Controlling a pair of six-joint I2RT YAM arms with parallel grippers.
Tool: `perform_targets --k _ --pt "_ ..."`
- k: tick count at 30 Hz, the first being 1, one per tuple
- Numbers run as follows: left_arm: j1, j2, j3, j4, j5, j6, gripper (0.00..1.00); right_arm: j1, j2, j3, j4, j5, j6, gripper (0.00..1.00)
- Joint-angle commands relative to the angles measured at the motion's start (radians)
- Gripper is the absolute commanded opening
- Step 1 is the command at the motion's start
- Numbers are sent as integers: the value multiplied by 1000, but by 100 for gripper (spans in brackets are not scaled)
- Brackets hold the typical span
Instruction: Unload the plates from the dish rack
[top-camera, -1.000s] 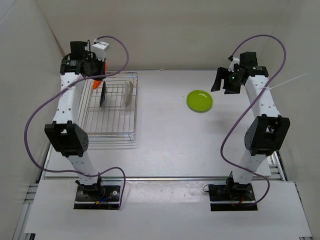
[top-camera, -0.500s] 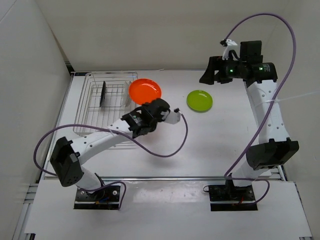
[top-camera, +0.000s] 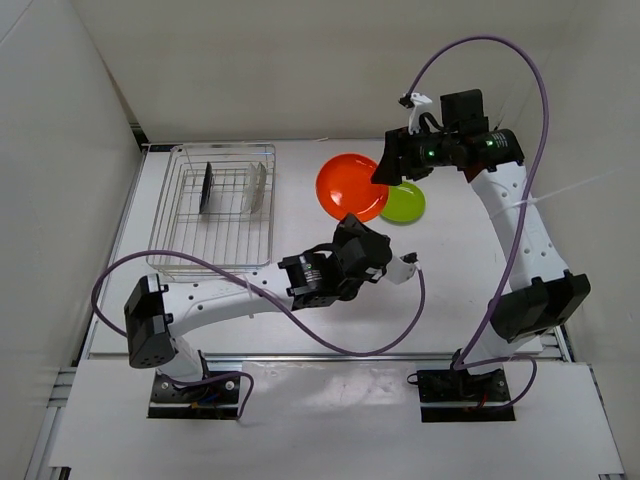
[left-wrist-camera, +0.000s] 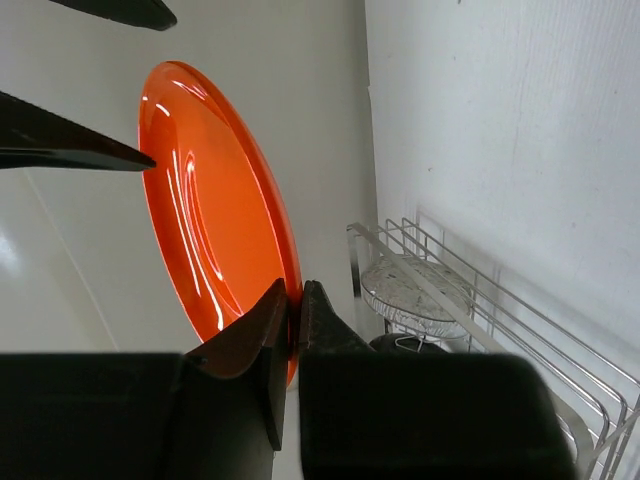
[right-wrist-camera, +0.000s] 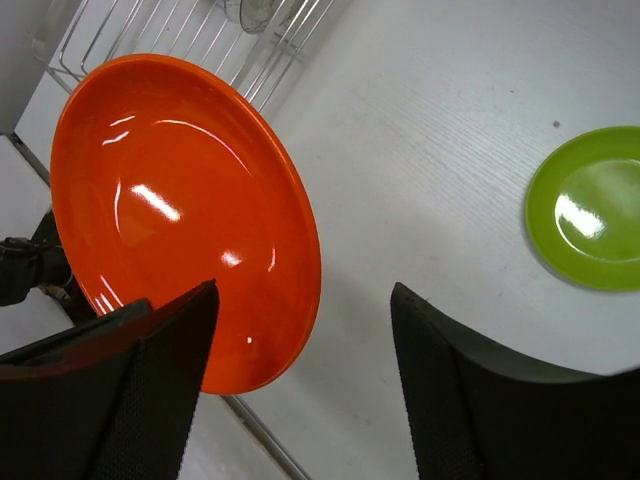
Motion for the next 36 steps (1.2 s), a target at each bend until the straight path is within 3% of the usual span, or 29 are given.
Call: perform_targets --k 1,4,9,12,13,16,20,23,25,33,36 --pt "-12 2 43 44 -57 13 11 4 5 -14 34 2 -9 71" --pt "-12 12 52 57 -57 22 11 4 5 -23 34 2 -9 53" --pt "-12 22 43 133 -57 71 11 4 5 -32 34 -39 -9 52" --pt "-12 34 54 145 -66 71 11 4 5 -44 34 -50 -9 43" --pt "-12 45 54 145 -67 71 11 4 5 -45 34 -50 -9 27" --pt "-3 54 54 145 -67 71 11 4 5 -54 34 -33 0 5" --pt "8 72 72 84 -67 33 11 4 -5 -54 34 7 10 0" --pt "18 81 104 -34 -76 -47 47 -5 -5 -54 56 72 31 0" --pt "29 72 132 -91 -59 -101 63 -29 6 -63 70 111 40 0" --pt "202 -23 101 -203 -16 -193 69 -210 118 -81 171 142 103 0" --pt "297 -70 80 -223 22 -207 84 -273 175 -69 211 186 114 0"
